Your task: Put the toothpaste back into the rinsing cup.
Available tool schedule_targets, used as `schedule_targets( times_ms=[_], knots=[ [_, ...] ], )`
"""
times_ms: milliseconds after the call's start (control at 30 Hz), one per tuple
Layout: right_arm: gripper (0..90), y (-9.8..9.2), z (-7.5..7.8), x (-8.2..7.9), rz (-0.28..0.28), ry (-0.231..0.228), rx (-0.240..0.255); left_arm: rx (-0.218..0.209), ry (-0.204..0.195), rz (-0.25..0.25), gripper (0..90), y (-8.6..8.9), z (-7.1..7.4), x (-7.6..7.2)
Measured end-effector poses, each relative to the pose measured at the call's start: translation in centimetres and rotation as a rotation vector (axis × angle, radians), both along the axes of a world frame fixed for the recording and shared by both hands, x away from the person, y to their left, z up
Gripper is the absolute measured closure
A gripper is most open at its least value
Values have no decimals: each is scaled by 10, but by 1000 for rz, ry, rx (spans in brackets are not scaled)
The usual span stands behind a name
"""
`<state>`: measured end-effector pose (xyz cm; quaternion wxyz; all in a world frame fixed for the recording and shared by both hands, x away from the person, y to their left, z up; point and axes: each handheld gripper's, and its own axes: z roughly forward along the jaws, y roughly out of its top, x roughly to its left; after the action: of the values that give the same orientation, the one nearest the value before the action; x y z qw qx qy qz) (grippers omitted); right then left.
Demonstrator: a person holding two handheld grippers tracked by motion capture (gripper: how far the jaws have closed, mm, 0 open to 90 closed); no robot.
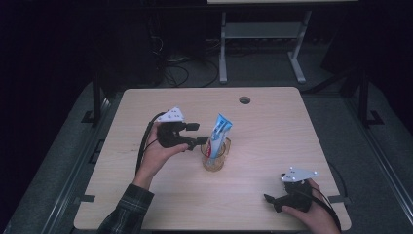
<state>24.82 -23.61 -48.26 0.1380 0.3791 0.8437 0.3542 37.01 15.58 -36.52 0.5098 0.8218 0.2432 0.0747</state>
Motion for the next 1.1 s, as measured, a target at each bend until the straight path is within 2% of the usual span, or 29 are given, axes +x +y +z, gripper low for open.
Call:
schedule_targets(
  times_ms=[467,567,1100],
  knots=[
    [5,0,0,1,-2,0,0,42,29,92,311,47,-15,-15],
    [5,0,0,1,-1,-2,-1,65,34,119,307,58,-19,-19],
    [5,0,0,1,-1,-2,-1,135,44,184,287,89,-32,-45]
  ],
)
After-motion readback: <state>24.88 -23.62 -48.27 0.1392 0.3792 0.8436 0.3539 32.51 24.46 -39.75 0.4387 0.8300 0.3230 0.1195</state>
